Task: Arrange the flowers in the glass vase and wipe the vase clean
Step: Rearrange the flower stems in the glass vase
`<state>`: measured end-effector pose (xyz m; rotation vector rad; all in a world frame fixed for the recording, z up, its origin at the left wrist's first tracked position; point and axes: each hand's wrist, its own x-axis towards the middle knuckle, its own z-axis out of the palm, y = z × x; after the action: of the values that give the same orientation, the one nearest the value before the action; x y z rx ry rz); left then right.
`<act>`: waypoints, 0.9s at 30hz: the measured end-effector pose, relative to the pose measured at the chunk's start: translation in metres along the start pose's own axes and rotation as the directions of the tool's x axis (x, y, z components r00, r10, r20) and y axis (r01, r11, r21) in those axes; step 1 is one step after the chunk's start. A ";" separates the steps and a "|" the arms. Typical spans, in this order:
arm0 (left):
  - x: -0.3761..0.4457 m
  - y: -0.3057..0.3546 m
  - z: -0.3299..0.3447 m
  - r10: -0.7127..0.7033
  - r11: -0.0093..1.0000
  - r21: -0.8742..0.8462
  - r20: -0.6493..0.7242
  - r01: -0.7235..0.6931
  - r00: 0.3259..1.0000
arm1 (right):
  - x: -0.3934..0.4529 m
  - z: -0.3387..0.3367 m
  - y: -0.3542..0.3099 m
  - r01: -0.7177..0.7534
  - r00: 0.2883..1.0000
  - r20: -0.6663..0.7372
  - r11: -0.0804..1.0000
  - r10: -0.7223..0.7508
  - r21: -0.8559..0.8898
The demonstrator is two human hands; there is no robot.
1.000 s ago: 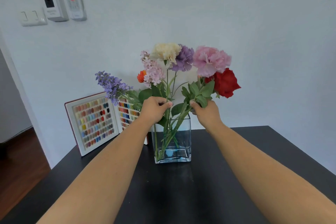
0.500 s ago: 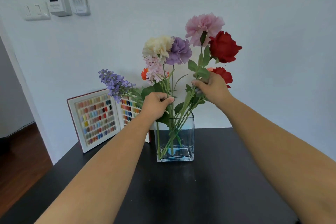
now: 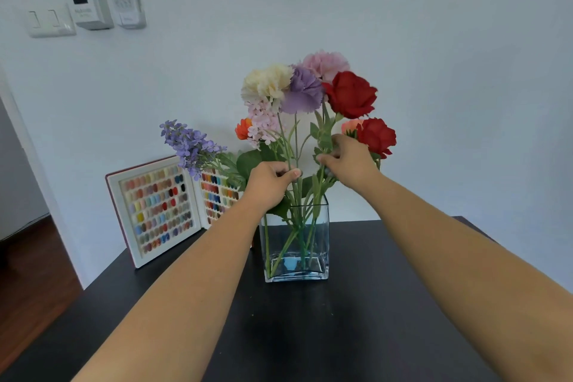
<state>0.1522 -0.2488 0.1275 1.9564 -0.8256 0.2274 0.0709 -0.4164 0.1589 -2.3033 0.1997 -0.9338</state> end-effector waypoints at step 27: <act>0.002 0.009 0.003 -0.019 0.983 0.186 0.034 0.012 0.999 | -0.022 0.030 0.009 -0.128 0.990 0.042 0.987 0.133 -0.099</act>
<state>0.1477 -0.2556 0.1332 2.1458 -0.8371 0.2687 0.0757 -0.4008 0.1241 -2.3661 0.3780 -0.8181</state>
